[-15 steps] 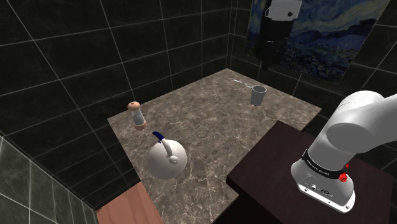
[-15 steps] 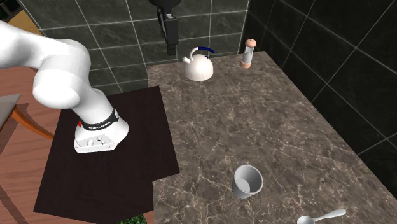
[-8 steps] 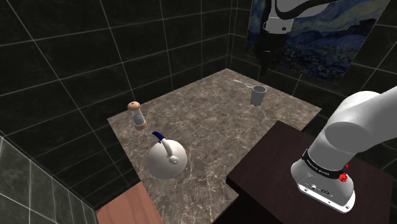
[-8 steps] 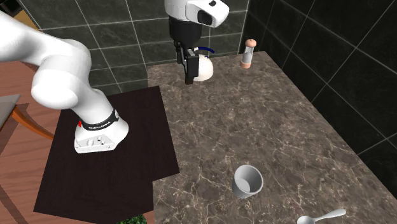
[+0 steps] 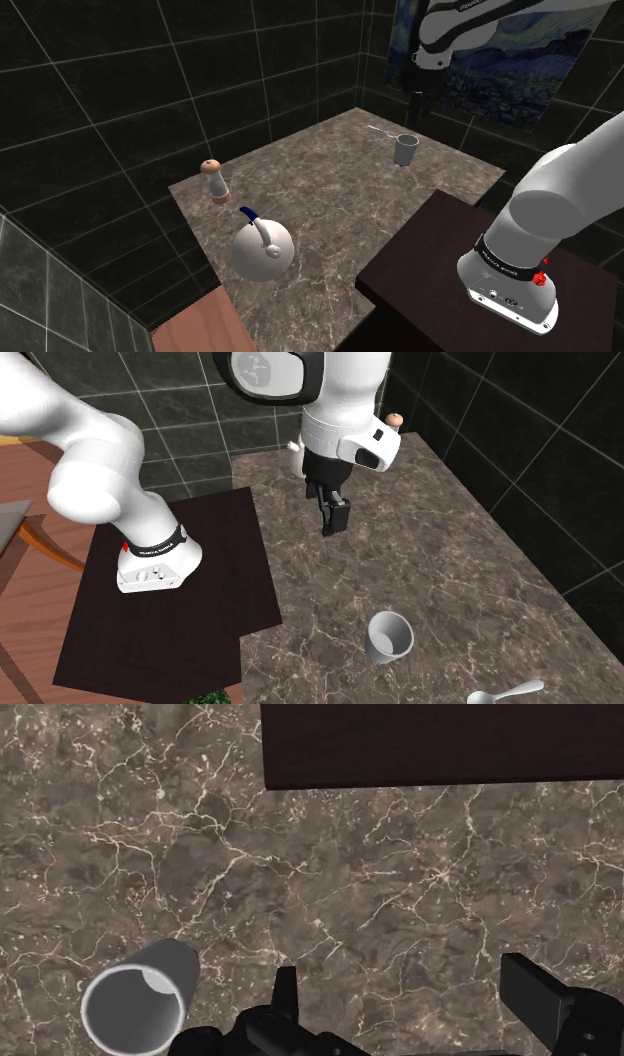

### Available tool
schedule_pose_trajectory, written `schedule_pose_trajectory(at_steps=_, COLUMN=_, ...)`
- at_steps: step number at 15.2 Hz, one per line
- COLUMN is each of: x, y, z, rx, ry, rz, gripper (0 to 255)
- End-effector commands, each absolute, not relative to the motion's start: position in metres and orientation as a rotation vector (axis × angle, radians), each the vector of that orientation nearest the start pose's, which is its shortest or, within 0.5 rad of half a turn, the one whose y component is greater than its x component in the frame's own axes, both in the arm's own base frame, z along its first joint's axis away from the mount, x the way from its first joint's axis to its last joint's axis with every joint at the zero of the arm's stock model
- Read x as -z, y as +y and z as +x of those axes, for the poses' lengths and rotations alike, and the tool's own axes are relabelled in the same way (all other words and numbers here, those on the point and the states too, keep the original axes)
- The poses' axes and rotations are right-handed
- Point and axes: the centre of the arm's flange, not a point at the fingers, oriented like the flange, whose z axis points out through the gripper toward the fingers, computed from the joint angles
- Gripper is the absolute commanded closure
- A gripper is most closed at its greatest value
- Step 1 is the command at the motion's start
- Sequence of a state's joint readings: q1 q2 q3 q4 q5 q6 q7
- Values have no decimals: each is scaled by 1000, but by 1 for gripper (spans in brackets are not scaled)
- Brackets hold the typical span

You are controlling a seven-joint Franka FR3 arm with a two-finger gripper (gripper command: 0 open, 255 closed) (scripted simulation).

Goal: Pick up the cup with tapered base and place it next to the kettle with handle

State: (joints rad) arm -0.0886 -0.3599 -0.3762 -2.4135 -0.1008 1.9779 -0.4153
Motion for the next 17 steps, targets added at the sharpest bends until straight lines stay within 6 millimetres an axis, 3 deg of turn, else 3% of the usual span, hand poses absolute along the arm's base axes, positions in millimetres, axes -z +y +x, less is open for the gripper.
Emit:
schedule_pose_trajectory(at_steps=1, x=-413, y=-219, z=388, rx=-110, ry=-41, rz=-3064, gripper=0)
schedule_pose_trajectory(at_steps=17, x=-285, y=-375, z=457, rx=-127, ry=-69, rz=-3050, gripper=0)
